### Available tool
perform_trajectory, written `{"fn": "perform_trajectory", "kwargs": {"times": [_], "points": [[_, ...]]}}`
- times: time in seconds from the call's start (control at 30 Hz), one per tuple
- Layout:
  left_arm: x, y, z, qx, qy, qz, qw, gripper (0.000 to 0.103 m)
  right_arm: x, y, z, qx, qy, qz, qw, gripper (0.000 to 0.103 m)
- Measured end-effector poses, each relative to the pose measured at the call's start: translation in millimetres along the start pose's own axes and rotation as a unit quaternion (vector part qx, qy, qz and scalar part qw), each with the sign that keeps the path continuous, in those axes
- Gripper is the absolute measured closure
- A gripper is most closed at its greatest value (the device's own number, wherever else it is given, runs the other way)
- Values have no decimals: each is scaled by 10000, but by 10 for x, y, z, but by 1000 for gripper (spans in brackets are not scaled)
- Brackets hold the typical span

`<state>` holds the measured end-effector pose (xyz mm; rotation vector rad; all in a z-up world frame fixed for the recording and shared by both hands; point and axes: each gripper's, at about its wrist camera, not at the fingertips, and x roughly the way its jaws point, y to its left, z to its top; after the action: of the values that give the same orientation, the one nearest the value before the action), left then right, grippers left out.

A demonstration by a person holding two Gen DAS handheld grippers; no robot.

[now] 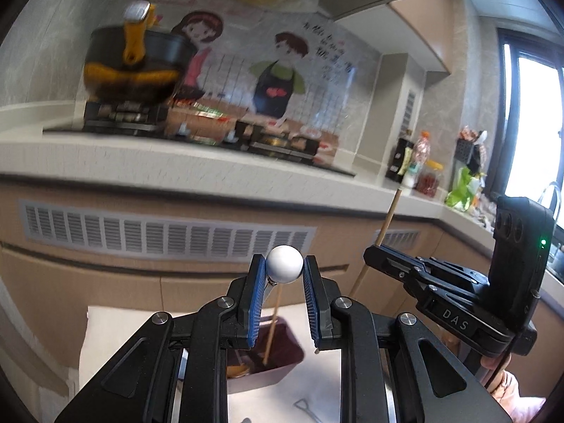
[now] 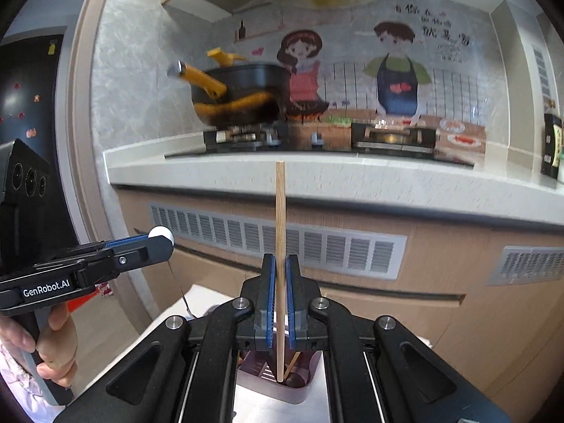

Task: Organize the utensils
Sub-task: 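Lift the spoon and chopstick over the caddy and open both tools inside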

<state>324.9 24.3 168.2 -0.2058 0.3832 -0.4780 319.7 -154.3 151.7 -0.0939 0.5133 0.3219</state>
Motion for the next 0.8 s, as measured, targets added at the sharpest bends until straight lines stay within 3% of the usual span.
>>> {"fn": "perform_trajectory", "kwargs": {"times": [0.17,0.5,0.8], "points": [[307,278,-234,-214,376,67,9990,80,348,-2,-221,-32,150,-323,9994,98],[850,663,-818,-633,1201,146,9906,80,982,-150,-751,251,1069,-167,9938,98],[1044,743,-1112,-573,1515,357,9862,80,1198,-263,-1034,437,1558,-173,9867,97]]}}
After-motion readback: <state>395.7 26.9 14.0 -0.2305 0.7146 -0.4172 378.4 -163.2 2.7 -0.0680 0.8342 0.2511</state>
